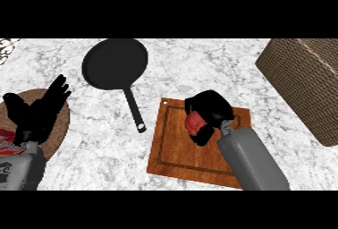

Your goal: Pick the bell pepper from the cutting board and place it in the basket

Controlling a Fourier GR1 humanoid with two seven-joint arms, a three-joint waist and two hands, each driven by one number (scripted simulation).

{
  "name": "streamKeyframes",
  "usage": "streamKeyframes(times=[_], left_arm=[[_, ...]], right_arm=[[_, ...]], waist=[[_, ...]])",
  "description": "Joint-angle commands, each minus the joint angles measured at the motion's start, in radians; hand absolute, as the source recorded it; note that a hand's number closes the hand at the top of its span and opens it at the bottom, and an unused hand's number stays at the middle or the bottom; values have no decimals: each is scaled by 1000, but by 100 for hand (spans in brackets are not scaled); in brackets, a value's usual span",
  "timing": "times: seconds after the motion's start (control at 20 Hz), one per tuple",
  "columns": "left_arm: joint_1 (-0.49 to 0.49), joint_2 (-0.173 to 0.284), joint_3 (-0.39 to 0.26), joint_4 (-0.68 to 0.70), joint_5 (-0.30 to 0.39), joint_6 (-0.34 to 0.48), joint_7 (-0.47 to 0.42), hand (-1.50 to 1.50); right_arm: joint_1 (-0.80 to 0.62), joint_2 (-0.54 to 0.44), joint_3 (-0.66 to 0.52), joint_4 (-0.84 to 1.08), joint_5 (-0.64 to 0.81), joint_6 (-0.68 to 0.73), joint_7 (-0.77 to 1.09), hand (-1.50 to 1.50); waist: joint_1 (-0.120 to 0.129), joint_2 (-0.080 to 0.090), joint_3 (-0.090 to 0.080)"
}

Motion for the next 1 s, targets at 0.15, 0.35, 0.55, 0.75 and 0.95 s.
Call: streamKeyframes(times=[0.15, 0.35, 0.55, 0.75, 0.95], left_arm=[[-2, 0, -5, -18, 2, -6, -2, 0], [-44, -26, -43, 1, -3, -22, -4, 0], [-78, -41, -66, 12, -9, -24, 12, 0], [-61, -25, -70, 21, -26, -33, -5, 0], [-116, -39, -64, 46, -26, -10, 24, 0]], right_arm=[[-33, 14, -322, 60, -108, -204, 507, 150], [-172, 14, -363, 106, -198, -388, 739, 150], [-316, 14, -336, 119, -240, -664, 802, 150], [-437, 14, -253, 174, -156, -895, 881, 150], [-595, 14, -206, 323, -31, -999, 1069, 150]], waist=[[31, 16, 3], [87, 25, 2], [125, 27, 1], [125, 18, -3], [107, 17, -4]])
